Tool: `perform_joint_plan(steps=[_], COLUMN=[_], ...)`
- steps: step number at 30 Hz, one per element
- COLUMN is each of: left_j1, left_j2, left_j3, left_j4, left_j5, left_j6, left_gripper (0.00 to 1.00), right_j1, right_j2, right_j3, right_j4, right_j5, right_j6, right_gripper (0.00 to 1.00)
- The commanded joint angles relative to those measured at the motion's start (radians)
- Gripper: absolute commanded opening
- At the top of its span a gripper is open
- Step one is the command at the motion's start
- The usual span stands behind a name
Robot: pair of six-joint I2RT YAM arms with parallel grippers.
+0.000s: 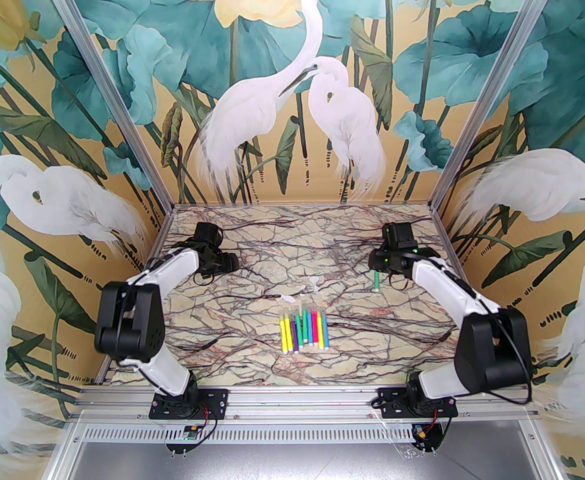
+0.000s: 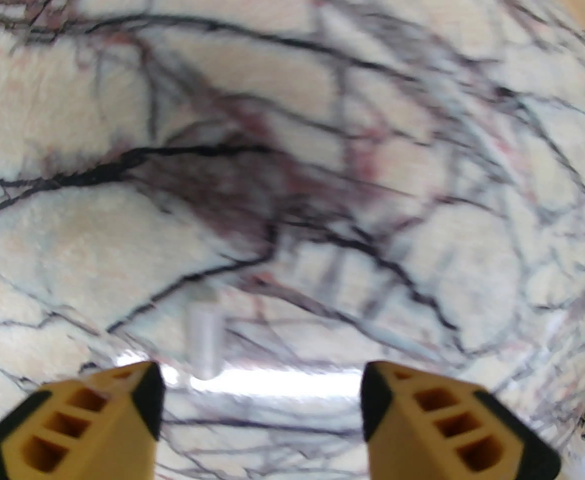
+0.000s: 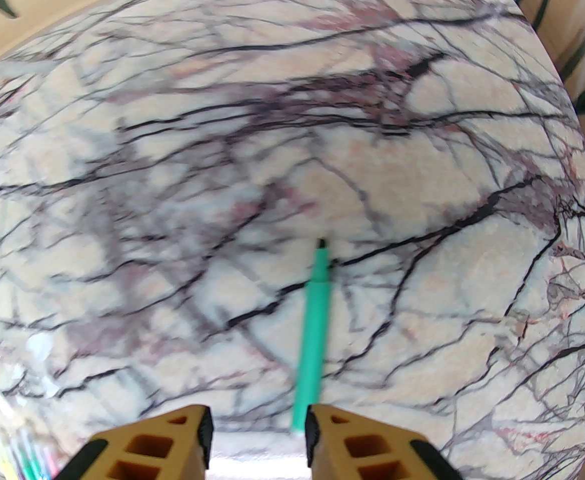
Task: Open the pen caps
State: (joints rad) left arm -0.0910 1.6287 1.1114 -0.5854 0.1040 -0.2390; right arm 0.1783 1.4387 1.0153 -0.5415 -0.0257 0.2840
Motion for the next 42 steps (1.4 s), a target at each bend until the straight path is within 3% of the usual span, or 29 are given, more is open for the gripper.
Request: perform_joint_plan(steps=[1,14,23,42], left_j1=[-0.01,-0.151,-0.179,-0.183], left_j2=[-0.087,-0.318,-0.434,-0.464], left_j3=[-0.055,-0.283,-0.42,-0.463], left_j4=[0.041,0.178,0.31,0.341], left_j5=[0.129,0.176,0.259,0.295], left_j6=[-0.014,-0.068,-0.121,-0.12], left_gripper=[0.79,0.91,0.93,0.94], right_j1=[0.066,0.261,0.414,0.605], right_j2=[-0.064,-0.208,-0.227,-0.069], right_j3=[-0.043,-0.143,-0.235,-0.275], right_j4=[-0.035,-0.098,-0.072,0.023], right_j5=[-0.011,-0.087,-0.077,-0.025], right_j6=[0.02,0.101,0.207,0.332], right_gripper=[0.4,0.45,0.5,0.5])
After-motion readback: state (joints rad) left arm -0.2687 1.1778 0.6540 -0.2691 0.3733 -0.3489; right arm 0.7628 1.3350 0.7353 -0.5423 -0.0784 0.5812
